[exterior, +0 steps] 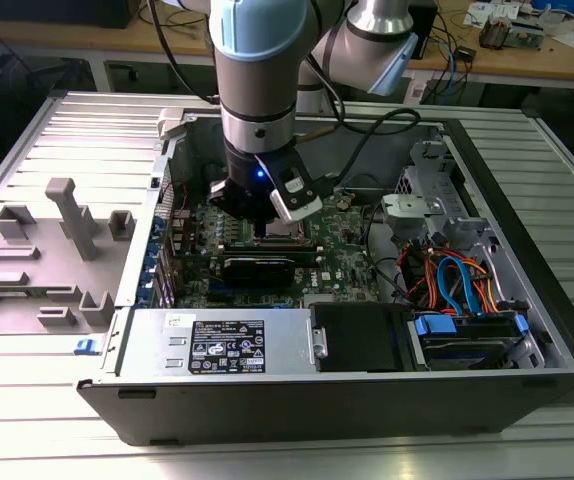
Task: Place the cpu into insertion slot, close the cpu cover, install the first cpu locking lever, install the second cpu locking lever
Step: 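Install the second cpu locking lever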
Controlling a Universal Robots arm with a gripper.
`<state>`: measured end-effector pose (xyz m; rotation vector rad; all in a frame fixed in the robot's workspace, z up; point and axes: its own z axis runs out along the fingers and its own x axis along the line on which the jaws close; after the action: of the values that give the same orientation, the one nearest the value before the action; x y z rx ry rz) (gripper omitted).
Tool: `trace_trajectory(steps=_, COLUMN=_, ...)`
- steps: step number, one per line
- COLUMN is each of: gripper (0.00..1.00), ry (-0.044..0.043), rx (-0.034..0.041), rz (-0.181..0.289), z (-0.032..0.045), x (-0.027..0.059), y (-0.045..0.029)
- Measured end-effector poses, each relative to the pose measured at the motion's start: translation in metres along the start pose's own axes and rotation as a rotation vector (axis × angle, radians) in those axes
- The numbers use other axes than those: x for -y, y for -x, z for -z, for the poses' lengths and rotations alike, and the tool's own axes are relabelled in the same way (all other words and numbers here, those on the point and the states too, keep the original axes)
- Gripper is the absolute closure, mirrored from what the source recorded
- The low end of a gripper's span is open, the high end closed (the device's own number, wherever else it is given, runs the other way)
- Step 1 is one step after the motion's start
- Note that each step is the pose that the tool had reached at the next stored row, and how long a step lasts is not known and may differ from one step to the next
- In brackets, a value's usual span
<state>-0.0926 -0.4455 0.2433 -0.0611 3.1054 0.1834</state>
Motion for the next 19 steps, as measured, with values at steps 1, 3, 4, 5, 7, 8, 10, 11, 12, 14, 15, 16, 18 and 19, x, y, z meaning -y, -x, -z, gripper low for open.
trace_trajectory(steps=1, gripper=0.89, ry=0.0041, rx=0.0002, rz=0.0, z=-0.0008, x=0.0001, y=-0.0001)
trace_trajectory(steps=3, gripper=0.89, ry=0.016, rx=0.0008, rz=-0.001, z=-0.0051, x=0.0008, y=-0.0003)
trace_trajectory(steps=4, gripper=0.89, ry=0.0227, rx=0.001, rz=-0.001, z=-0.0067, x=0.0013, y=-0.0004)
trace_trajectory(steps=5, gripper=0.89, ry=0.0319, rx=0.0015, rz=-0.001, z=-0.0072, x=0.0028, y=-0.0012)
trace_trajectory(steps=7, gripper=0.89, ry=0.0523, rx=0.0022, rz=-0.002, z=-0.007, x=0.006, y=-0.0018)
trace_trajectory(steps=8, gripper=0.89, ry=0.0596, rx=0.0026, rz=-0.002, z=-0.0071, x=0.0092, y=-0.0019)
trace_trajectory(steps=10, gripper=0.89, ry=0.0646, rx=0.0028, rz=-0.002, z=-0.0077, x=0.0113, y=-0.0021)
trace_trajectory(steps=11, gripper=0.89, ry=0.0679, rx=0.003, rz=-0.002, z=-0.0078, x=0.0123, y=-0.0021)
trace_trajectory(steps=12, gripper=0.89, ry=0.0753, rx=0.0032, rz=-0.002, z=-0.0079, x=0.0133, y=-0.0026)
trace_trajectory(steps=14, gripper=0.89, ry=0.078, rx=0.0033, rz=-0.002, z=-0.009, x=0.0136, y=-0.0036)
trace_trajectory(steps=15, gripper=0.89, ry=0.0779, rx=0.0032, rz=-0.002, z=-0.0093, x=0.0136, y=-0.0039)
trace_trajectory(steps=16, gripper=0.89, ry=0.078, rx=0.0033, rz=-0.002, z=-0.0097, x=0.0136, y=-0.0042)
trace_trajectory(steps=18, gripper=0.89, ry=0.0781, rx=0.0034, rz=-0.002, z=-0.0113, x=0.0137, y=-0.0051)
trace_trajectory(steps=19, gripper=0.89, ry=0.0781, rx=0.0032, rz=-0.002, z=-0.0118, x=0.0137, y=-0.0061)
